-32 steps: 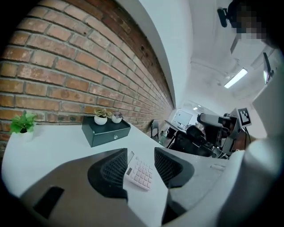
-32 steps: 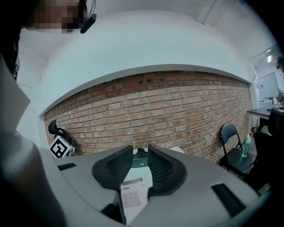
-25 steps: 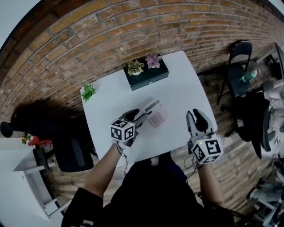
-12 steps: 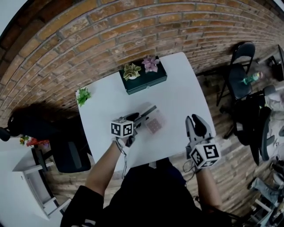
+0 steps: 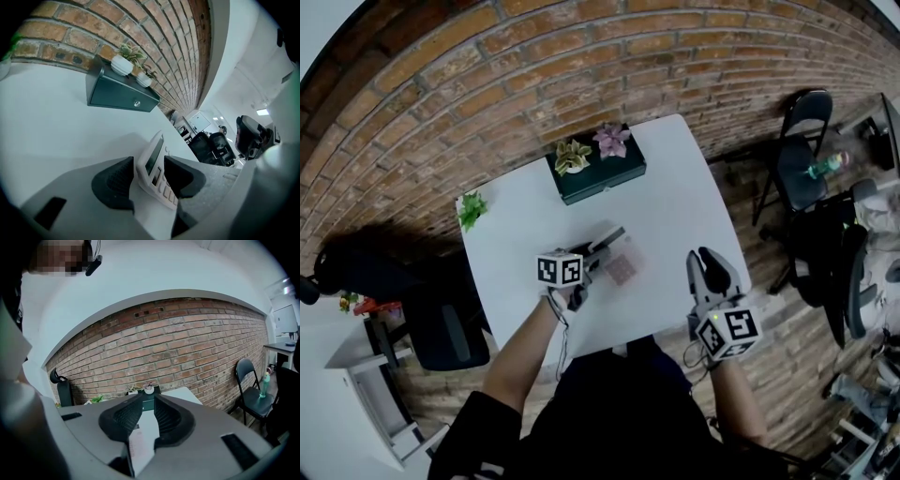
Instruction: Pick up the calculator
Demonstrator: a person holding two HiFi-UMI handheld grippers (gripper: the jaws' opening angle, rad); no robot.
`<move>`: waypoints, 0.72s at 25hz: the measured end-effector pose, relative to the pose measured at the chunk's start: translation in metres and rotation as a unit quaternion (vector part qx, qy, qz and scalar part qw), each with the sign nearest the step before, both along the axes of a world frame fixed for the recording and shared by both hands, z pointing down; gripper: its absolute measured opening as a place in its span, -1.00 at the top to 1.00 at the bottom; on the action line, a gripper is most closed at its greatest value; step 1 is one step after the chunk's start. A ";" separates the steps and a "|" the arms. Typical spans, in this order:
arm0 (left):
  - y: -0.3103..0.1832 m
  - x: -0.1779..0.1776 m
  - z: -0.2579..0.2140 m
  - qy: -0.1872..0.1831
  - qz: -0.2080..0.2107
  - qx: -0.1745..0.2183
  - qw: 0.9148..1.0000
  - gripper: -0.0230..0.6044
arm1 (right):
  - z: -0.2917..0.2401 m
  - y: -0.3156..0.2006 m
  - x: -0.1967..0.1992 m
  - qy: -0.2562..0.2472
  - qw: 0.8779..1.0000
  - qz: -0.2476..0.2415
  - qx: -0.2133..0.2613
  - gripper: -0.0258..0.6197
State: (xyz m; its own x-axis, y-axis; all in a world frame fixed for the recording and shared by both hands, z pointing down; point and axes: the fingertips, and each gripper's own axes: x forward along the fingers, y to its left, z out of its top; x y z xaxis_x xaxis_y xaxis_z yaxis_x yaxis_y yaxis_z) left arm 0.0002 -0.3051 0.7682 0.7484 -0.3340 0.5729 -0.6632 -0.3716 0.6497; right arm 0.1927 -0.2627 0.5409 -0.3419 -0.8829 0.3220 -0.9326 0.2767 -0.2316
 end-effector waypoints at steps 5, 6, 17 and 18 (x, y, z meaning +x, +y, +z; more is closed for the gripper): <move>0.001 0.005 -0.001 0.012 -0.009 -0.008 1.000 0.30 | 0.004 0.013 -0.001 -0.011 1.000 0.003 -0.007 0.69; 0.001 0.006 -0.001 0.013 -0.010 -0.011 1.000 0.32 | 0.004 0.015 -0.001 -0.015 1.000 0.004 -0.008 0.69; 0.013 0.010 -0.024 0.042 -0.033 -0.001 0.999 0.69 | 0.003 0.041 -0.005 -0.015 1.000 0.003 -0.013 0.78; 0.014 0.010 -0.028 0.052 -0.041 -0.003 0.998 0.70 | 0.002 0.041 -0.006 -0.015 1.000 0.001 -0.012 0.79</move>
